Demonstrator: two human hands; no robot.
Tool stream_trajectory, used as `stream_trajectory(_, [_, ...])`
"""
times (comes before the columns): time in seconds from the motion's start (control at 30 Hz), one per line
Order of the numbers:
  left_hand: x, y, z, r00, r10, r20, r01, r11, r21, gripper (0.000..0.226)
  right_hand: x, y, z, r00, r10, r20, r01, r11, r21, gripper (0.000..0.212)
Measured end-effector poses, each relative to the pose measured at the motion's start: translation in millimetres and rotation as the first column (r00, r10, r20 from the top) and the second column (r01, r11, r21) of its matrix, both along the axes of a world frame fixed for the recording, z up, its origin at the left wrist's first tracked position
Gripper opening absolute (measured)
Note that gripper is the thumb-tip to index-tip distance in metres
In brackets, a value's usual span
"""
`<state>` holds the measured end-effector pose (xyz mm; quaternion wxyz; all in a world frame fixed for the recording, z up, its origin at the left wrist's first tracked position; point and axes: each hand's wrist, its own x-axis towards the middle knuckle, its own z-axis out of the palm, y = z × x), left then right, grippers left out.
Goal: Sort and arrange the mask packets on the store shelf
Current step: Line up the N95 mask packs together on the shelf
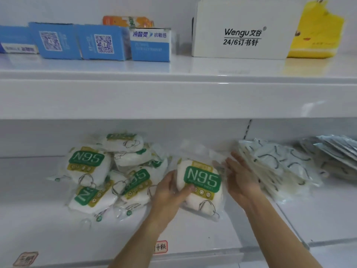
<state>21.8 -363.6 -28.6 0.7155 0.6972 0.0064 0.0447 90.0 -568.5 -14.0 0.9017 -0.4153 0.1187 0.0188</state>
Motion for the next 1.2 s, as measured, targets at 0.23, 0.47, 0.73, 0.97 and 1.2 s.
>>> stream_trajectory(0.23, [6.7,-7.0,-15.6,0.994,0.102,-0.031,-0.101,0.994,0.051,0.04,-8.9,-14.6,-30.0,0.982,0.189,0.001,-0.188,0.979,-0.084,0.046])
stream_trajectory(0.47, [2.8,-5.3,-15.1,1.0,0.013,0.005,-0.013,0.989,0.15,0.043,0.5,-19.6,-35.8,0.994,0.111,-0.008,-0.112,0.994,-0.022,0.018])
stream_trajectory(0.73, [-0.9,-12.3,-21.6,0.998,0.031,0.051,-0.045,0.953,0.299,0.015,5.8,-25.2,-42.3,0.997,0.053,-0.054,-0.047,0.992,0.117,0.018])
stream_trajectory(0.97, [-4.3,-11.1,-18.5,0.999,-0.028,-0.016,0.028,1.0,0.013,0.029,-9.0,-27.3,-41.0,0.999,-0.003,-0.049,0.01,0.991,0.137,0.019])
stream_trajectory(1.2, [-16.1,1.0,-25.0,0.989,-0.122,-0.08,0.106,0.978,-0.178,0.084,-14.9,-30.1,-40.3,0.994,-0.039,-0.098,0.055,0.985,0.164,0.019])
